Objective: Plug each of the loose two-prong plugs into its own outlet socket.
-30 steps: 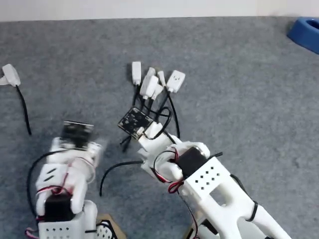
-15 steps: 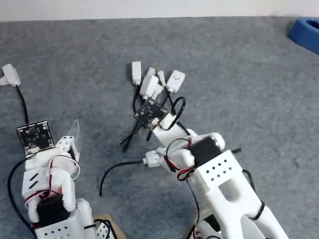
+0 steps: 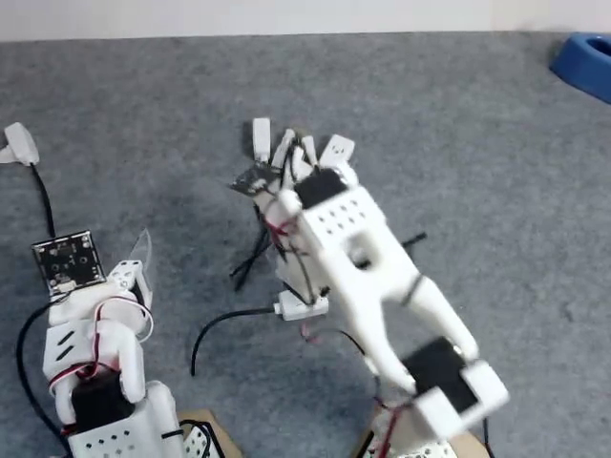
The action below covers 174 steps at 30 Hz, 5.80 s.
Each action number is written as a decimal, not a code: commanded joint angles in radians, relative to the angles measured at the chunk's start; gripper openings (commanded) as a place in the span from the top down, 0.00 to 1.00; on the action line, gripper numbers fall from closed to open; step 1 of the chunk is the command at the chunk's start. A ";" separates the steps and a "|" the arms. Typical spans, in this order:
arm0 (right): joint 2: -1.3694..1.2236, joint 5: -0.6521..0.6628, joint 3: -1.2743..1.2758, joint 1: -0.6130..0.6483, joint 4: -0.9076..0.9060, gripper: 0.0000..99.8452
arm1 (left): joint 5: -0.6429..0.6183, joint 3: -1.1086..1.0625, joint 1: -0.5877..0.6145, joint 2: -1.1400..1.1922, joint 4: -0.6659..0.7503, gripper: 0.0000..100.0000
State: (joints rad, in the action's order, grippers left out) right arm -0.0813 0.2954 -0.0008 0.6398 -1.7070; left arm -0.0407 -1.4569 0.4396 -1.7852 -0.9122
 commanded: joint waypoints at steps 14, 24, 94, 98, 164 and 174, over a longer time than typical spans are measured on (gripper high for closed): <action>-0.084 -0.032 -0.119 -0.091 -0.059 0.99 | -0.009 -0.012 0.035 -0.010 0.057 0.73; 0.030 -0.051 0.016 -0.117 -0.058 0.99 | -0.008 -0.013 0.015 -0.010 0.057 0.73; -0.148 -0.180 -0.062 -0.065 -0.016 0.99 | -0.006 -0.013 0.018 -0.010 0.057 0.73; -0.209 -0.180 -0.068 -0.067 -0.016 0.99 | -0.006 -0.013 0.019 -0.010 0.057 0.73; 0.802 -0.031 1.118 -0.645 0.697 0.52 | 0.391 0.084 -0.503 0.093 -0.292 0.73; 0.958 -0.006 1.208 -0.615 0.691 0.52 | 0.474 0.547 -0.598 0.891 -0.313 0.73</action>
State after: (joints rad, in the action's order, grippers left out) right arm 0.8516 0.2800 1.2114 0.0061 -1.0319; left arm 0.4166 -1.1254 -0.1343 -1.2144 -1.2068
